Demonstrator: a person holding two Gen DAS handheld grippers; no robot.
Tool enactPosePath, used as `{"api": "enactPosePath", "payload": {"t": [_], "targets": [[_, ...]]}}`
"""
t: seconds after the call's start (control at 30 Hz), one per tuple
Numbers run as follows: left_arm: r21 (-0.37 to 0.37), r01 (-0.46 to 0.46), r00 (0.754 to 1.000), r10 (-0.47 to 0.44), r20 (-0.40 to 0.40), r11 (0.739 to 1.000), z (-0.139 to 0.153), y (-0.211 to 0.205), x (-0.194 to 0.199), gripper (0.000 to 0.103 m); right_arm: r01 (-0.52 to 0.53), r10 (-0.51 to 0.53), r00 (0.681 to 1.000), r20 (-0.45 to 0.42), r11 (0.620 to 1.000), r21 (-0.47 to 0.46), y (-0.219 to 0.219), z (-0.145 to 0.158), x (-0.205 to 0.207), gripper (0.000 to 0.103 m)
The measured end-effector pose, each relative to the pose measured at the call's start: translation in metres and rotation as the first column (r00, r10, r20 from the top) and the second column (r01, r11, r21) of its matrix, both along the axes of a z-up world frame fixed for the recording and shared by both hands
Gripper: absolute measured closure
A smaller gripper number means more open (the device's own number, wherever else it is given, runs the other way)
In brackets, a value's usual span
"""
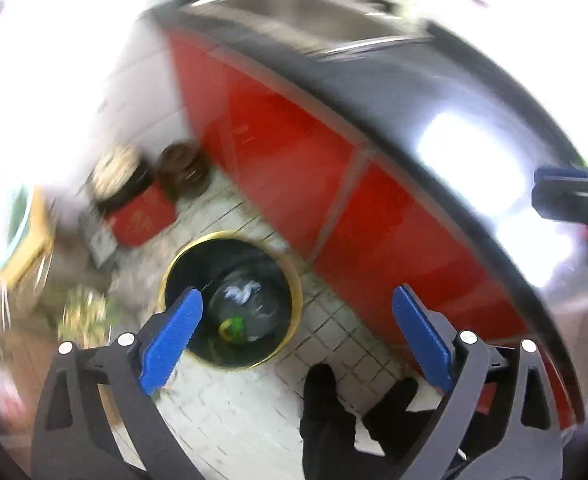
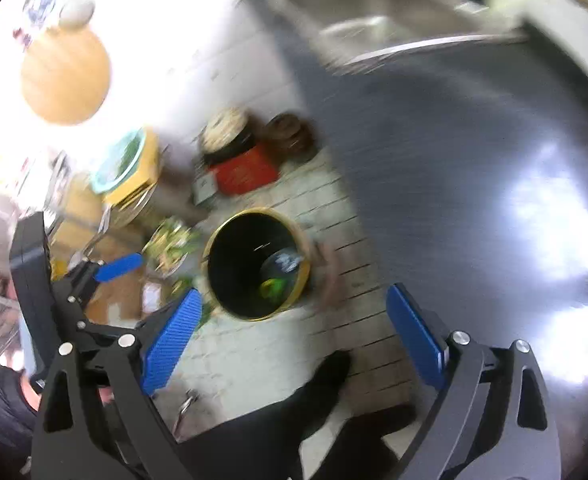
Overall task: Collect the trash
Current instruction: 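Return both empty tools to the countertop pile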
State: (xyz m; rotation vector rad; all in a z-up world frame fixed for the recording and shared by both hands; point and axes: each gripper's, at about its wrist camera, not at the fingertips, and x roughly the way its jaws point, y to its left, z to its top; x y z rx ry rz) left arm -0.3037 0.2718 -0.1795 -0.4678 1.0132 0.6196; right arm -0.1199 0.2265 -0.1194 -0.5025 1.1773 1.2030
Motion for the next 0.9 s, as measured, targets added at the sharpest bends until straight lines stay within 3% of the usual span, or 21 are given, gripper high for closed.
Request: {"api": "enactPosePath", "payload": {"t": [0.07, 0.13, 0.23, 0.3, 0.37, 0.5, 0.6, 0.7, 0.77, 0.9], "targets": [[-0.001, 0.115, 0.993, -0.115, 0.02, 0.993, 0.02, -0.022, 0.036, 0.01, 0.111, -0.113, 0.992, 0.051, 0.993, 0.03, -0.045, 0.025, 0.027, 0.011], [0.032, 0.234, 0.971, -0.235, 0.04, 0.972, 0.037, -0.044, 0.071, 0.01, 0.206, -0.21, 0.975, 0.072, 0.977, 0.057, -0.087, 0.042, 0.05, 0.011], [0.061, 0.417, 0.903, -0.421, 0.086, 0.907, 0.063, -0.09, 0.129, 0.01, 0.377, -0.386, 0.914, 0.121, 0.922, 0.09, -0.161, 0.067, 0.086, 0.011], [0.073, 0.512, 0.849, -0.517, 0.109, 0.856, 0.078, -0.12, 0.161, 0.01, 0.482, -0.492, 0.858, 0.146, 0.871, 0.101, -0.206, 0.079, 0.106, 0.011], [0.091, 0.622, 0.768, -0.628, 0.125, 0.778, 0.094, -0.159, 0.2, 0.01, 0.607, -0.618, 0.77, 0.156, 0.786, 0.116, -0.264, 0.091, 0.126, 0.011], [0.107, 0.752, 0.637, -0.759, 0.137, 0.65, 0.113, -0.221, 0.248, 0.01, 0.772, -0.788, 0.603, 0.123, 0.615, 0.16, -0.362, 0.108, 0.147, 0.011], [0.108, 0.813, 0.558, -0.819, 0.135, 0.572, 0.116, -0.263, 0.273, 0.01, 0.823, -0.843, 0.526, 0.114, 0.538, 0.182, -0.409, 0.112, 0.144, 0.011], [0.12, 0.849, 0.501, -0.856, 0.131, 0.515, 0.118, -0.293, 0.286, 0.01, 0.843, -0.866, 0.492, 0.086, 0.499, 0.203, -0.438, 0.115, 0.144, 0.011], [0.125, 0.862, 0.477, -0.87, 0.124, 0.49, 0.115, -0.303, 0.292, 0.01, 0.848, -0.872, 0.483, 0.079, 0.488, 0.207, -0.445, 0.114, 0.146, 0.011], [0.114, 0.87, 0.468, -0.876, 0.119, 0.48, 0.11, -0.309, 0.304, 0.01, 0.852, -0.875, 0.481, 0.06, 0.482, 0.205, -0.451, 0.111, 0.151, 0.011]]}}
